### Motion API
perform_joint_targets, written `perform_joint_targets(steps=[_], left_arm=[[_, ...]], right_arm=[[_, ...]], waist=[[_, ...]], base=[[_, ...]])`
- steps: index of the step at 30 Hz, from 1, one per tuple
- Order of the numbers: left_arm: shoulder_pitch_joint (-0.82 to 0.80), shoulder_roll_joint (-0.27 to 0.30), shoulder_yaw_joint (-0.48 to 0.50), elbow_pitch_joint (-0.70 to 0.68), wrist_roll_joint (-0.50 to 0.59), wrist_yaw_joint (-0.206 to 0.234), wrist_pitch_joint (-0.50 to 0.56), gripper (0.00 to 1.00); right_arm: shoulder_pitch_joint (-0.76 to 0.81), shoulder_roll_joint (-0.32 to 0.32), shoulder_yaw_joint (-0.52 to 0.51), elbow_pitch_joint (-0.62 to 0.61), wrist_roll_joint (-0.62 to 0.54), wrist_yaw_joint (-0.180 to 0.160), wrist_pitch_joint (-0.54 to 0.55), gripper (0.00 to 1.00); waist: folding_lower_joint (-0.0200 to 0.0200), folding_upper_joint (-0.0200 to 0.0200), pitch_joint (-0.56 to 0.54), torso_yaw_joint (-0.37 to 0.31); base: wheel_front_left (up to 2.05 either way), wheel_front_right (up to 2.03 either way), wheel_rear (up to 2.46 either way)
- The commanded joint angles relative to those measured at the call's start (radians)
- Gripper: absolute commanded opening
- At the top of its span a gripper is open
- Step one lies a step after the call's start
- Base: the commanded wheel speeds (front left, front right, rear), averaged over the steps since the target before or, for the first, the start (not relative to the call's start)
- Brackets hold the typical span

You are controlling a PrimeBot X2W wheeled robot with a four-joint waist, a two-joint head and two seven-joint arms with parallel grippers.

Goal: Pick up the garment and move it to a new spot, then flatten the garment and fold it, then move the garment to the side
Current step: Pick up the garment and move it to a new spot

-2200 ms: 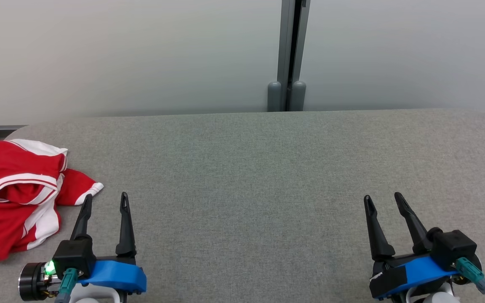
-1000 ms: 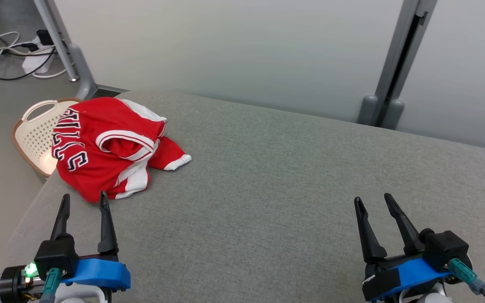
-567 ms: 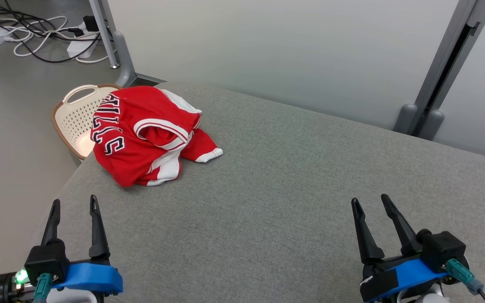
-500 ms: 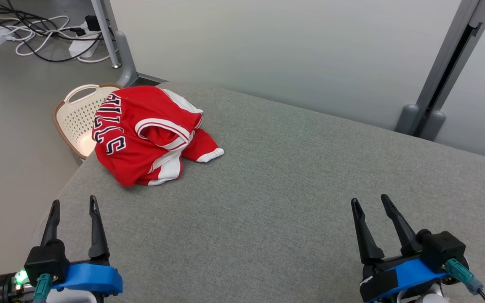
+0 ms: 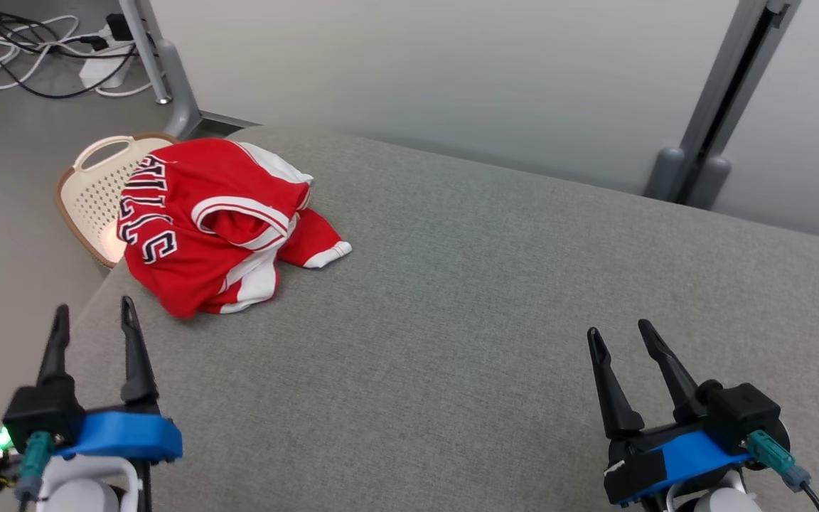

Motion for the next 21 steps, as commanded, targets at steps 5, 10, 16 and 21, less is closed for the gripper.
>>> perform_joint_targets(steps=[5,10,16,21], left_arm=[[-0.136,0.049,0.055,0.007,-0.036,-0.012,-0.005,1.00],[-0.272,0.107,0.113,0.030,-0.071,-0.021,-0.004,1.00],[-0.452,0.201,0.164,0.115,-0.108,-0.050,0.003,1.00],[-0.581,0.270,0.183,0.233,-0.135,-0.079,0.033,1.00]], right_arm=[[-0.040,-0.006,-0.009,-0.023,-0.049,0.000,0.001,1.00],[-0.076,-0.019,-0.029,-0.078,-0.092,0.000,0.024,1.00],[-0.112,-0.057,-0.068,-0.174,-0.123,0.000,0.049,1.00],[-0.124,-0.082,-0.096,-0.269,-0.139,0.000,0.073,1.00]], waist=[[-0.0001,0.0000,0.064,-0.060],[-0.0001,0.0000,0.163,-0.127],[-0.0001,0.0000,0.296,-0.190],[-0.0001,0.0000,0.391,-0.229]], base=[[0.00,0.00,0.00],[0.00,0.00,0.00],[0.00,0.00,0.00],[0.00,0.00,0.00]])
